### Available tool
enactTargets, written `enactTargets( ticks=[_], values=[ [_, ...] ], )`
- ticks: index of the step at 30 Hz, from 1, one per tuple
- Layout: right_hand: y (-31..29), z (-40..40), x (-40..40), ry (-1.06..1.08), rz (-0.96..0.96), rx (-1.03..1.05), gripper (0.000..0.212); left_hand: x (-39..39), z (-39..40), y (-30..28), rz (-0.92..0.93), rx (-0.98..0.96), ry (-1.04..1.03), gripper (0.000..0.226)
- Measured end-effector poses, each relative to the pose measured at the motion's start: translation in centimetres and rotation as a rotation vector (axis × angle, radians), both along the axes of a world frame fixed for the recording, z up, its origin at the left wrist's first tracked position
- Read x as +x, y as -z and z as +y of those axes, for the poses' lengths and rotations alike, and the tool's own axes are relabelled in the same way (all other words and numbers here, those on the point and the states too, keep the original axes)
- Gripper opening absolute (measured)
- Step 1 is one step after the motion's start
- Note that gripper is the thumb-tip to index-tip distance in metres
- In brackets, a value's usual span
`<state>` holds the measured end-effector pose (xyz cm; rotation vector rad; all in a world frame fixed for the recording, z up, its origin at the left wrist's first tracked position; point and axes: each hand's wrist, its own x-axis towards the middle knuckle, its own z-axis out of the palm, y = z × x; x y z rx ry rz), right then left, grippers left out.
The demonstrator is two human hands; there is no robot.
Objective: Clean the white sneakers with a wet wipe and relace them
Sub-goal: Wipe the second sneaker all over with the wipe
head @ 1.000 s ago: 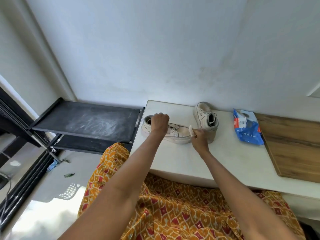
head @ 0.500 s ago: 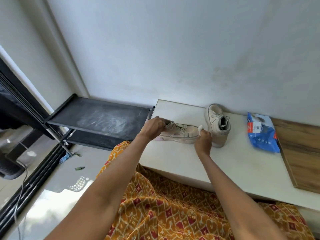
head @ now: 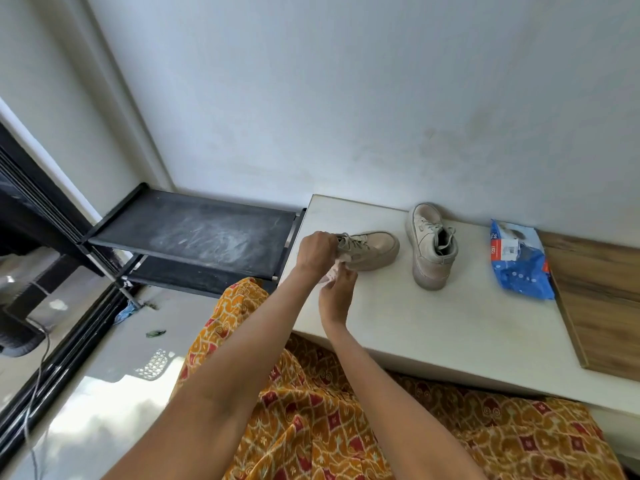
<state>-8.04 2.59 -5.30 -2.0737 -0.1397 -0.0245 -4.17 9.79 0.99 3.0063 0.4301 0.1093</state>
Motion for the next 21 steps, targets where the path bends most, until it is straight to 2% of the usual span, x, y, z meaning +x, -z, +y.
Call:
enactTargets(
  ticks=[3, 5, 9, 12, 17, 21],
  values=[
    [0.1, -0.5, -0.6, -0.113, -0.117, 0.037, 0.023, 0.0, 0.2, -0.2, -0.021, -0.019, -0.009, 0.022],
    [0.1, -0.9, 0.1, -0.105, -0.108, 0.056, 0.017, -0.1, 0.7, -0.3, -0.019, -0.052, 0.034, 0.020],
    [0.2, -4.4, 3.9, 0.133, -0.009, 0.096, 0.019, -1.0, 3.4, -0.5, -0.066, -0.122, 0.245, 0.023],
    [0.1, -6.9, 7.7, 0.246, 0.119, 0.040, 0.026, -1.9, 5.2, 0.0, -0.112, -0.211, 0.307, 0.020],
    [-1.2, -6.4, 10.2, 0.136, 0.285, 0.039, 0.034, -2.8, 4.7, 0.6, -0.129, -0.169, 0.342, 0.016],
    [-1.8, -3.3, 7.6, 0.098, 0.186, 0.063, 0.024, -2.4, 2.1, 0.5, -0.214, -0.153, 0.288, 0.015]
  ],
)
